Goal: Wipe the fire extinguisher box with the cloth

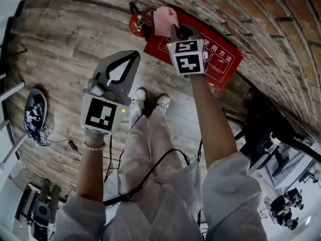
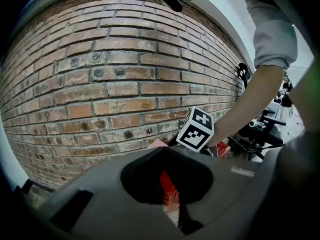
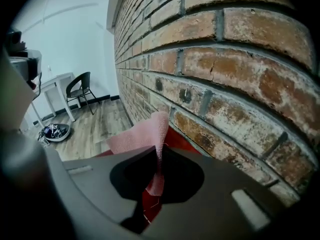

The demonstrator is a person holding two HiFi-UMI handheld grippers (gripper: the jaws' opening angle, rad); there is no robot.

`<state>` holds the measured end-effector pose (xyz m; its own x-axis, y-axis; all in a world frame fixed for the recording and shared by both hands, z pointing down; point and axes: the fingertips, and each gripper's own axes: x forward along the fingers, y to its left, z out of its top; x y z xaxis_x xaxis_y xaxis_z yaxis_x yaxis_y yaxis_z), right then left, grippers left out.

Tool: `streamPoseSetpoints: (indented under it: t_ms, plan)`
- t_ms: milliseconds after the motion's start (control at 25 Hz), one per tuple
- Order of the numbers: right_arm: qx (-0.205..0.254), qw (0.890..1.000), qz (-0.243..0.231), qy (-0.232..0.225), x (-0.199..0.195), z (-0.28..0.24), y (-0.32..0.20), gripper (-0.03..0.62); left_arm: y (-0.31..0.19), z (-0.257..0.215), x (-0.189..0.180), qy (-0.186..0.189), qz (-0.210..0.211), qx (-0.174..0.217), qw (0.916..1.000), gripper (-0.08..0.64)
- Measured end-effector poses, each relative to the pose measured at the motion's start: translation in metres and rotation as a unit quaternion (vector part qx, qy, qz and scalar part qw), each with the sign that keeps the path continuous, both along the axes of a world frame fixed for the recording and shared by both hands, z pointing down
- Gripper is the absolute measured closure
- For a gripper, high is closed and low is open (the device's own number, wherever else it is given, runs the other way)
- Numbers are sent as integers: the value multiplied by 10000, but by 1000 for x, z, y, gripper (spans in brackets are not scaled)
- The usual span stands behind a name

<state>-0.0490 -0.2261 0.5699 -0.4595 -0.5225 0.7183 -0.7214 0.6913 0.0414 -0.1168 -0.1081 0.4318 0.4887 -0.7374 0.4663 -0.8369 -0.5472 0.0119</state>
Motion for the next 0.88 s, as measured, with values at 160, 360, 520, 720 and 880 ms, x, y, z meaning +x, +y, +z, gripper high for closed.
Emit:
streamPoseSetpoints:
  t_ms: [160, 360, 520, 720, 880]
  plan:
    - [-20, 9998, 203, -27, 10, 1, -5, 574, -4, 0, 3, -37, 68, 14, 10000, 572]
    - [-11, 9995, 327, -30, 22, 2, -8, 574, -5, 2, 8, -91, 105, -20, 9999, 572]
    - [-2, 9992, 402, -30, 32, 2, -9, 574, -5, 3, 15, -114, 165, -40, 9998, 572]
    - [16, 9988, 494, 6, 46, 2, -7, 574, -5, 3, 23, -108, 235, -34, 9997, 572]
    - [15, 9985, 550, 34, 59, 3, -5, 574, -7, 3, 32, -131, 298, -65, 9994, 572]
